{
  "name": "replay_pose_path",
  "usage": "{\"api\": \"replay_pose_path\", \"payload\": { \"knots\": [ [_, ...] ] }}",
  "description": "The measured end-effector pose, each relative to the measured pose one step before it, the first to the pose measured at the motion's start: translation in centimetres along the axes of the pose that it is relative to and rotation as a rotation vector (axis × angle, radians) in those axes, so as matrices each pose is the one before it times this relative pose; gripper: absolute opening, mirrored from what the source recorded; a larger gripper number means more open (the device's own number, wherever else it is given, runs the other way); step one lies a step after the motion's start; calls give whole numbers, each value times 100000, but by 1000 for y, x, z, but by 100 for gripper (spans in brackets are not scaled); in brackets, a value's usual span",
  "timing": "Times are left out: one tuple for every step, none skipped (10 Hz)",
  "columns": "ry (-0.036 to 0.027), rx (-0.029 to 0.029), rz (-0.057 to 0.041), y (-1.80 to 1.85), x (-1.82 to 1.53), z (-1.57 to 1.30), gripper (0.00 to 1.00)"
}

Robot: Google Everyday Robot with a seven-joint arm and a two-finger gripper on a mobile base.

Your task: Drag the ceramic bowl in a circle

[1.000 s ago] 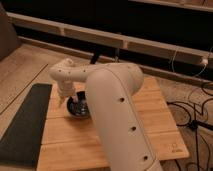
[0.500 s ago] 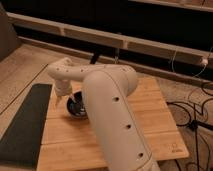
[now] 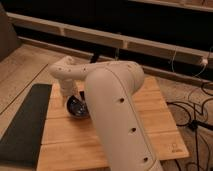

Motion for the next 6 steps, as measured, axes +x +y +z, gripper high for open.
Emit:
{"api": "replay_pose_path", "payload": {
  "knots": [
    [443,-91,290,79,-189,349,65],
    [48,-457,-664,216,-486,425,65],
    [-11,-788,-1526,545,-540,461,65],
    [712,-1281,-1426,663,-415,883,65],
    [1090,-1278,-679,291,-273,939,65],
    [1161,-1115,-308,91,-161,849,65]
  ]
}}
